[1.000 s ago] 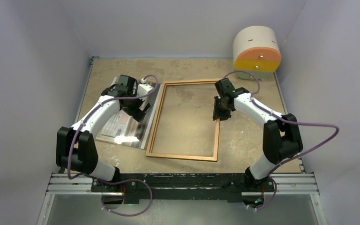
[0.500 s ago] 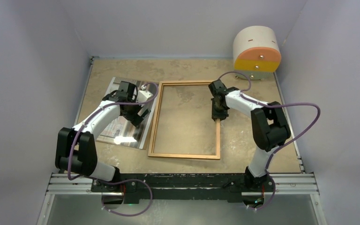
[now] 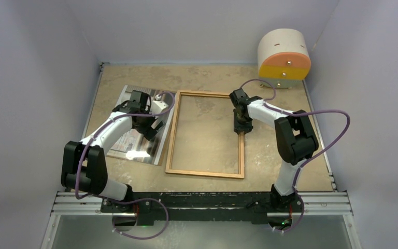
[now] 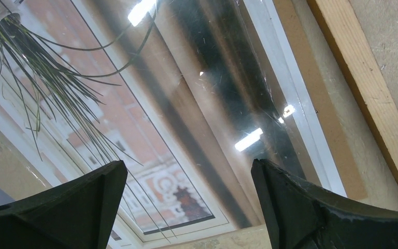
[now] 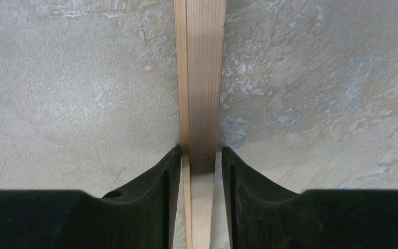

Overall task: Put the photo into the frame
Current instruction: Turn over the photo frame at the center of the board, then pick up the photo frame item at the center of the board.

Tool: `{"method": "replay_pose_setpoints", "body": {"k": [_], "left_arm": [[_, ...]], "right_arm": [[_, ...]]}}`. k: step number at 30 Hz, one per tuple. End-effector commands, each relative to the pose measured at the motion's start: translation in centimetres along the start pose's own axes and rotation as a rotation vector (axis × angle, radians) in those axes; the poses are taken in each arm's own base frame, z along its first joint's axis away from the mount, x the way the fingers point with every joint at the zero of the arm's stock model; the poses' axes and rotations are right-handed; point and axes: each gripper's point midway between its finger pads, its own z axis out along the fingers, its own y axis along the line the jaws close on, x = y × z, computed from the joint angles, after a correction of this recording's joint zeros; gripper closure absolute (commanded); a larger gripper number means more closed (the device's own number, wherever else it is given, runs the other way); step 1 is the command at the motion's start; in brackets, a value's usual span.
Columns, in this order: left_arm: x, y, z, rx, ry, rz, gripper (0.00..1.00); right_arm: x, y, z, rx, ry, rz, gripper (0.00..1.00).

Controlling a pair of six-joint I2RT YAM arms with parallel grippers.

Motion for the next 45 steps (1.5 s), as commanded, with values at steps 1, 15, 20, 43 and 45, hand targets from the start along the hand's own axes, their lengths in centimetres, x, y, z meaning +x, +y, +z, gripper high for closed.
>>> {"method": "replay_pose_setpoints", "body": {"k": [1, 15, 20, 43, 45], "left_arm": [[-0.7, 0.9, -1.0, -0.032, -0.046, 0.013, 0.00], [-1.0, 5.2, -3.5, -0.055, -0.100, -0.063, 0.00], [0.3, 8.6, -4.0, -0.085, -0.093, -0.144, 0.00], [7.3, 18.1, -4.8, -0.171, -0.030, -0.456, 0.00], [8.1, 19.4, -4.8, -0.198, -0.026, -0.482, 0.00]], "right_arm": [[0.9, -1.3, 1.5, 0.073, 0.023, -0.021, 0.61], [-1.5, -7.9, -0.7, 0.284, -0.070, 0.103, 0.62], [-2.6, -5.6, -1.4, 0.228, -0.107, 0.050, 0.52], [-8.5, 8.0, -16.1, -0.102, -0.457, 0.032, 0.03], [-8.5, 11.6, -16.7, -0.168, -0.454, -0.004, 0.01]]}}
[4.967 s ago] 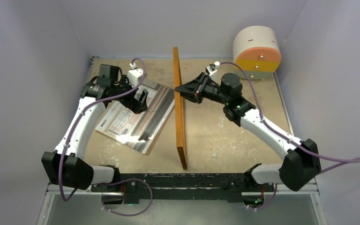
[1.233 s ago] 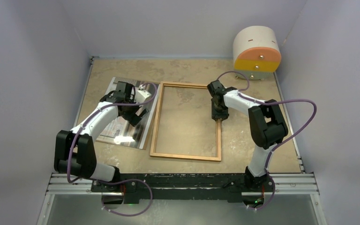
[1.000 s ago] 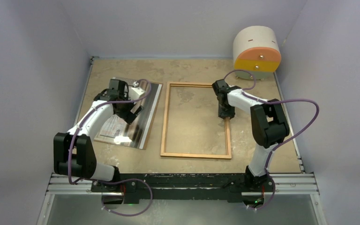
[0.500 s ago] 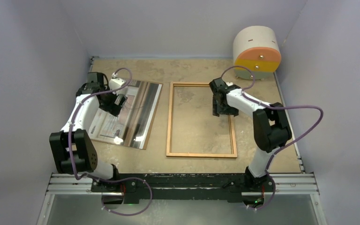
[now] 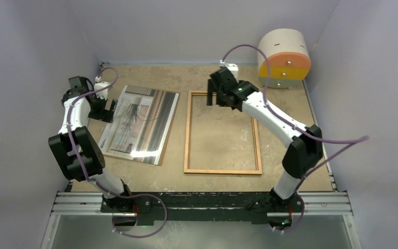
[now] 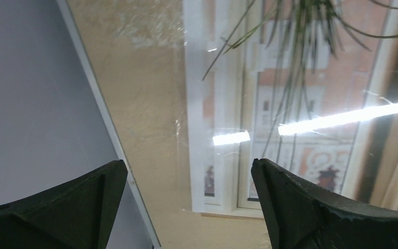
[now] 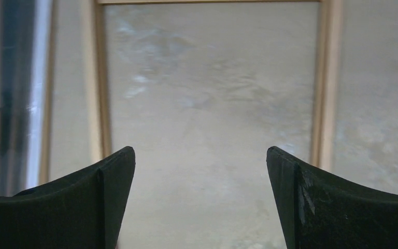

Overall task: Put the photo into the frame
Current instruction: Pick up the photo frame item at the center of the board.

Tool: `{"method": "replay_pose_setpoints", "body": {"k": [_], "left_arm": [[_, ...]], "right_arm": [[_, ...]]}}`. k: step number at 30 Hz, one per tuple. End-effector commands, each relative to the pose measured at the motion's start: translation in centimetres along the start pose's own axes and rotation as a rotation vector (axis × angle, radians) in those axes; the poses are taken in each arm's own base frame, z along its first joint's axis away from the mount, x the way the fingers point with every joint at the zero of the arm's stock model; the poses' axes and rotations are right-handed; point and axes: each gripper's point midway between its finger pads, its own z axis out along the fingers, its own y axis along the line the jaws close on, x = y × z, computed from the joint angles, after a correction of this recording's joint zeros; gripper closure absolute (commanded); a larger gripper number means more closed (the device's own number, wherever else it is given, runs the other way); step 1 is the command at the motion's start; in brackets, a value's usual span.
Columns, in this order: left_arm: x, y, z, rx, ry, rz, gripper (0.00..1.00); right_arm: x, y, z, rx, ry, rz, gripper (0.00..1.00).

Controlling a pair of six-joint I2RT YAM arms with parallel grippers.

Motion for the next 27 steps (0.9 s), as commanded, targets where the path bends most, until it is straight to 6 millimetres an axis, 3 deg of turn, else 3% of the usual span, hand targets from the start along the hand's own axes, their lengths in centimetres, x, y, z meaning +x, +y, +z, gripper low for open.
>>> {"method": "replay_pose_setpoints", "body": {"k": [1, 4, 7, 9, 12, 20, 24, 27], "left_arm": [[-0.4, 3.5, -0.3, -0.051, -0.031, -0.068, 0.00], [0.2, 5.7, 0.2, -0.117, -0.023, -0.118, 0.02], [0.7, 8.0, 1.0, -0.199, -0.018, -0.167, 0.05], [0.9, 9.0, 1.6, -0.244, -0.012, -0.188, 0.06], [0.9, 10.4, 2.4, -0.300, -0.006, -0.221, 0.08], [1.3, 11.5, 5.6, -0.328, 0.018, -0.290, 0.11], [1.3, 11.2, 6.9, -0.318, 0.024, -0.298, 0.11], [1.2, 9.6, 8.1, -0.295, 0.054, -0.251, 0.10]], "right_arm": [[0.5, 7.8, -0.8, -0.141, 0.027, -0.032, 0.01], [1.0, 13.9, -1.2, -0.286, 0.051, -0.020, 0.01], [2.8, 19.4, -1.8, -0.392, 0.101, -0.034, 0.01], [3.9, 22.3, -2.0, -0.450, 0.127, -0.028, 0.02], [5.6, 25.2, -1.5, -0.512, 0.185, 0.009, 0.04], [9.2, 28.0, 1.8, -0.522, 0.308, 0.051, 0.07], [10.4, 27.7, 4.0, -0.472, 0.323, 0.043, 0.09], [11.1, 27.0, 5.6, -0.434, 0.341, 0.049, 0.10]]}}
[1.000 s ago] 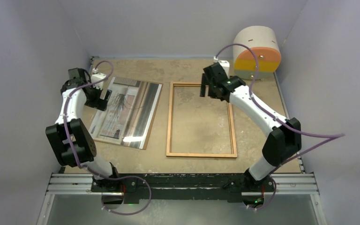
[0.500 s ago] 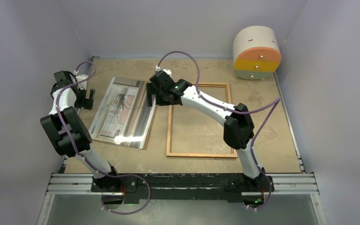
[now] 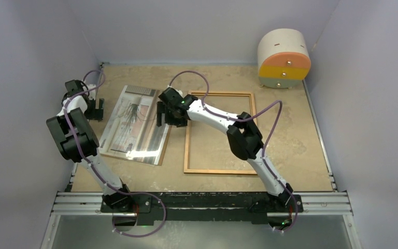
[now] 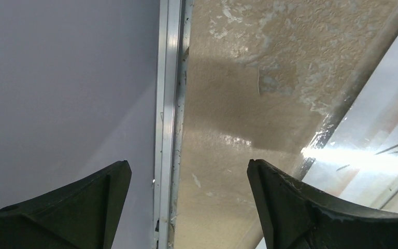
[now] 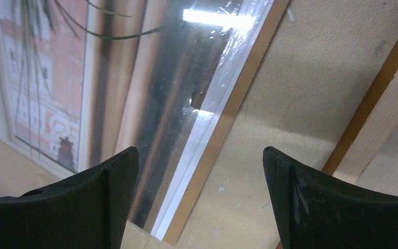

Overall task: Put the photo into the frame
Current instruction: Pick up the photo frame item at the center of the board.

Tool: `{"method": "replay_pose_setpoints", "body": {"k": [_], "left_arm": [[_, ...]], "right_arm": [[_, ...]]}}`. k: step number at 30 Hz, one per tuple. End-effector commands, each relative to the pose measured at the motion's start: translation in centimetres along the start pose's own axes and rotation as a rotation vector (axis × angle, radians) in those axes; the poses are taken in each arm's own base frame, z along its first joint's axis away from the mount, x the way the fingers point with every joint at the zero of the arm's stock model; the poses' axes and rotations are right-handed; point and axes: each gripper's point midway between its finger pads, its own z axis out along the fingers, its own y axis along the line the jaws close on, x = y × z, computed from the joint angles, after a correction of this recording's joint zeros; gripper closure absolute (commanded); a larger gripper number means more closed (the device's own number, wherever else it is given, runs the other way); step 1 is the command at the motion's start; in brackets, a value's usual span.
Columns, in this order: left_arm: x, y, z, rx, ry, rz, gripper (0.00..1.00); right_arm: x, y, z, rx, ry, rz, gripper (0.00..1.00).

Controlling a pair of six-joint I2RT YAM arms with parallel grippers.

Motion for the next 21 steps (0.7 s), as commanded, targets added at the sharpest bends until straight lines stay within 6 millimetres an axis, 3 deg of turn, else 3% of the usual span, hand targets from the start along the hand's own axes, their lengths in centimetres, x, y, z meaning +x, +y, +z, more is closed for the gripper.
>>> {"method": "replay_pose_setpoints", "body": {"k": [1, 8, 14, 21], "left_arm": [[-1.6, -1.1, 0.5, -0.035, -0.026, 0.037, 0.10], [0.1, -3.7, 1.5, -0.042, 0.017, 0.128, 0.09], [1.5, -3.6, 1.9, -0.092, 0.036, 0.186, 0.09], [2.9, -3.4, 2.2, -0.155, 0.045, 0.251, 0.08]], "right_arm": [[-1.3, -0.2, -0.1, 0.001, -0.010, 0.052, 0.10], [-3.0, -2.8, 1.4, -0.019, 0.001, 0.130, 0.14], [-5.6, -4.2, 2.9, -0.042, 0.000, 0.185, 0.15], [-7.2, -5.3, 5.1, -0.032, -0.023, 0.243, 0.17]]}}
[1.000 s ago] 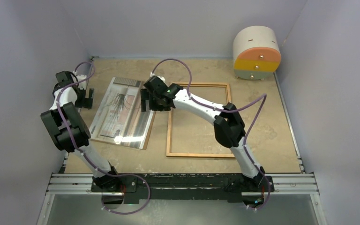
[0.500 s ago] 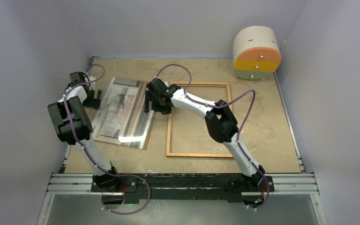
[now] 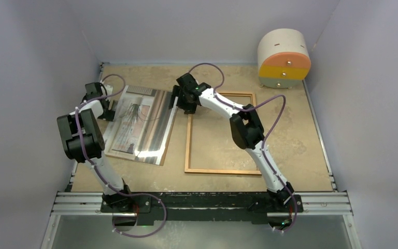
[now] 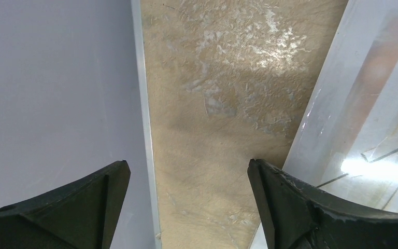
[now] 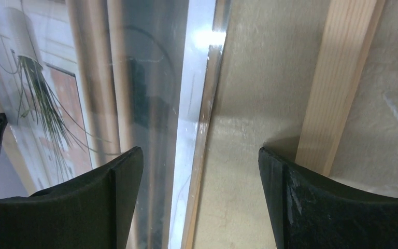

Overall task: Put the photo into the frame
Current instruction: Pick up the photo frame item at the center of the board.

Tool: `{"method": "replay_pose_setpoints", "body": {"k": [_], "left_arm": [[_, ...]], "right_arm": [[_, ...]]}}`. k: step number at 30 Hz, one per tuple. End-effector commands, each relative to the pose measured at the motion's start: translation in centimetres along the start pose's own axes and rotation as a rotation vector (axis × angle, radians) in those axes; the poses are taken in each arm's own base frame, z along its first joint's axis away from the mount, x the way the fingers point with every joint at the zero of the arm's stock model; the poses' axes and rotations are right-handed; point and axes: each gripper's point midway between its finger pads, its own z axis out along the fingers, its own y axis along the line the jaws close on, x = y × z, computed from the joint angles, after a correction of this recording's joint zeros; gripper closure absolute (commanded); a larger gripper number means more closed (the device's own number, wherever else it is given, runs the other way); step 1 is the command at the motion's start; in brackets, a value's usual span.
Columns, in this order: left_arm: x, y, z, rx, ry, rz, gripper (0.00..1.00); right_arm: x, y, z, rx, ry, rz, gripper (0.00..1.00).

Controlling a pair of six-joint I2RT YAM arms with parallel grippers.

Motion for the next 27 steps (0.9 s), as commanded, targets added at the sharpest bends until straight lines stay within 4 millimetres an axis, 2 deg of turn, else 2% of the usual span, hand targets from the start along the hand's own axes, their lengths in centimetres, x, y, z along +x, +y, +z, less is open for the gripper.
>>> {"method": "replay_pose_setpoints", "body": {"k": [1, 10, 15, 27], "left_arm": [[3.9, -0.8, 1.2, -0.033, 0.104, 0.087, 0.08], [4.0, -1.1, 1.1, -0.057, 0.099, 0.134, 0.07], [3.6, -1.1, 0.7, -0.067, 0.070, 0.166, 0.07], [4.5, -2.8, 1.2, -0.048, 0.091, 0.243, 0.07]], "right_arm": [[-0.3, 0.2, 1.4, -0.008, 0.002, 0.044, 0.17], [-3.3, 0.1, 3.0, -0.020, -0.087, 0.093, 0.19], [-5.0, 0.9, 2.5, -0.046, -0.157, 0.085, 0.21], [-4.9, 5.0, 1.6, -0.234, -0.166, 0.009, 0.24]]}}
